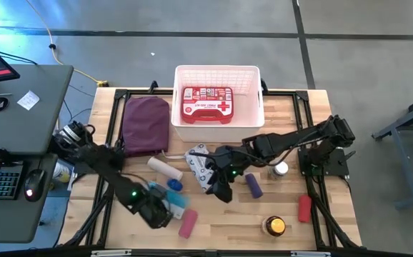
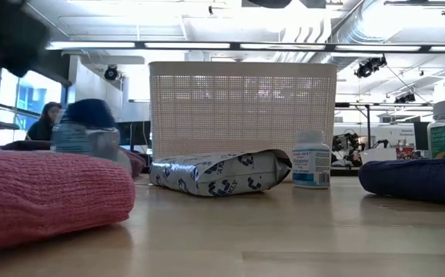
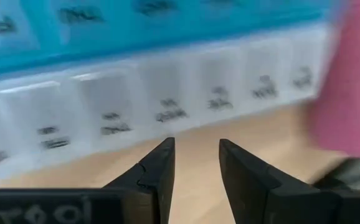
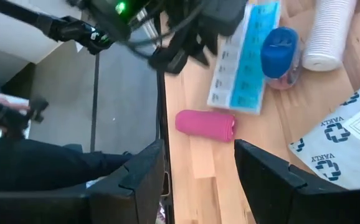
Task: Pick & place medical supplies in basket/bin
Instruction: Put the white and blue pill organizer into the white bin
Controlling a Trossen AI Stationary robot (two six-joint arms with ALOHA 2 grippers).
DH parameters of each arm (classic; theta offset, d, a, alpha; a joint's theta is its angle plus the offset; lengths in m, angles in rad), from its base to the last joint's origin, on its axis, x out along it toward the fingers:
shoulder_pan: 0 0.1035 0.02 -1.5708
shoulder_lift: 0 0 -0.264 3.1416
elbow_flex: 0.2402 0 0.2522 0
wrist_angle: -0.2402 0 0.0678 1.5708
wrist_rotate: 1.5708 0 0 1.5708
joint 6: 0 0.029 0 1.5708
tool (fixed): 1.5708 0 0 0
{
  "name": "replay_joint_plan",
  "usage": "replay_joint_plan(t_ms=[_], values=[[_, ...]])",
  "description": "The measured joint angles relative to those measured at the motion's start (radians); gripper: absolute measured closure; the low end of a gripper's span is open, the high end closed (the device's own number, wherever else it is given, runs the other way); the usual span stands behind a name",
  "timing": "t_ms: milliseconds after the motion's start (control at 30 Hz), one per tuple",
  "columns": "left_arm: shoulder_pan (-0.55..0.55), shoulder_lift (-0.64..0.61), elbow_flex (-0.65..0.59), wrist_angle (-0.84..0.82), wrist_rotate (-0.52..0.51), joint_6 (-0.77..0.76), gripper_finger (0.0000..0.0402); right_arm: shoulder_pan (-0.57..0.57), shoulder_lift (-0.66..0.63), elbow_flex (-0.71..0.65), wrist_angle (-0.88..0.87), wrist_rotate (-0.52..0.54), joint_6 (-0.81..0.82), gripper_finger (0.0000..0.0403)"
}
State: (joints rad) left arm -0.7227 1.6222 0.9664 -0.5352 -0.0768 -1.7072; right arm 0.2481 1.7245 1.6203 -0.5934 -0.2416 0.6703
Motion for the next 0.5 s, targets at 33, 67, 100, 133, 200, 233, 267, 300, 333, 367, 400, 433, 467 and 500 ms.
replay_joint_plan(t_ms=[33, 67, 100, 133, 200, 233, 267, 300, 333, 367, 400, 433, 467, 500], values=[[0.019, 0.001, 0.000, 0.037, 0.001, 0.030, 0.0241, 0.000, 0.000, 0.000, -0.001, 0.000, 0.006, 0.0217], [0.038, 0.001, 0.000, 0.080, 0.001, 0.066, 0.0241, 0.000, 0.000, 0.000, -0.001, 0.000, 0.011, 0.0217], [0.059, 0.001, 0.000, 0.132, 0.005, 0.100, 0.0241, 0.000, 0.000, 0.000, -0.002, 0.000, 0.019, 0.0217], [0.079, 0.001, 0.002, 0.174, 0.015, 0.132, 0.0241, 0.000, 0.000, 0.000, -0.007, 0.000, 0.029, 0.0217], [0.116, -0.001, 0.002, 0.227, 0.044, 0.189, 0.0241, 0.001, 0.000, 0.000, -0.018, 0.000, 0.048, 0.0217], [0.131, -0.004, 0.002, 0.246, 0.062, 0.213, 0.0241, 0.005, 0.000, 0.000, -0.025, 0.000, 0.058, 0.0217], [0.146, -0.011, 0.002, 0.256, 0.083, 0.232, 0.0241, 0.008, 0.000, 0.000, -0.037, 0.001, 0.070, 0.0217], [0.158, -0.017, 0.003, 0.252, 0.106, 0.248, 0.0241, 0.014, 0.000, 0.000, -0.045, 0.007, 0.085, 0.0217], [0.171, -0.021, 0.009, 0.236, 0.133, 0.268, 0.0241, 0.022, 0.000, 0.000, -0.051, 0.019, 0.099, 0.0217], [0.180, -0.026, 0.015, 0.218, 0.160, 0.291, 0.0241, 0.031, 0.000, 0.000, -0.061, 0.031, 0.117, 0.0217], [0.186, -0.034, 0.021, 0.186, 0.183, 0.314, 0.0241, 0.043, 0.000, 0.000, -0.068, 0.047, 0.134, 0.0217], [0.189, -0.044, 0.030, 0.141, 0.203, 0.332, 0.0241, 0.056, 0.000, 0.000, -0.068, 0.070, 0.141, 0.0217], [0.189, -0.053, 0.043, 0.093, 0.213, 0.348, 0.0241, 0.070, 0.001, 0.000, -0.069, 0.097, 0.142, 0.0217], [0.189, -0.065, 0.059, 0.041, 0.220, 0.365, 0.0241, 0.084, 0.002, 0.000, -0.071, 0.125, 0.143, 0.0217]])
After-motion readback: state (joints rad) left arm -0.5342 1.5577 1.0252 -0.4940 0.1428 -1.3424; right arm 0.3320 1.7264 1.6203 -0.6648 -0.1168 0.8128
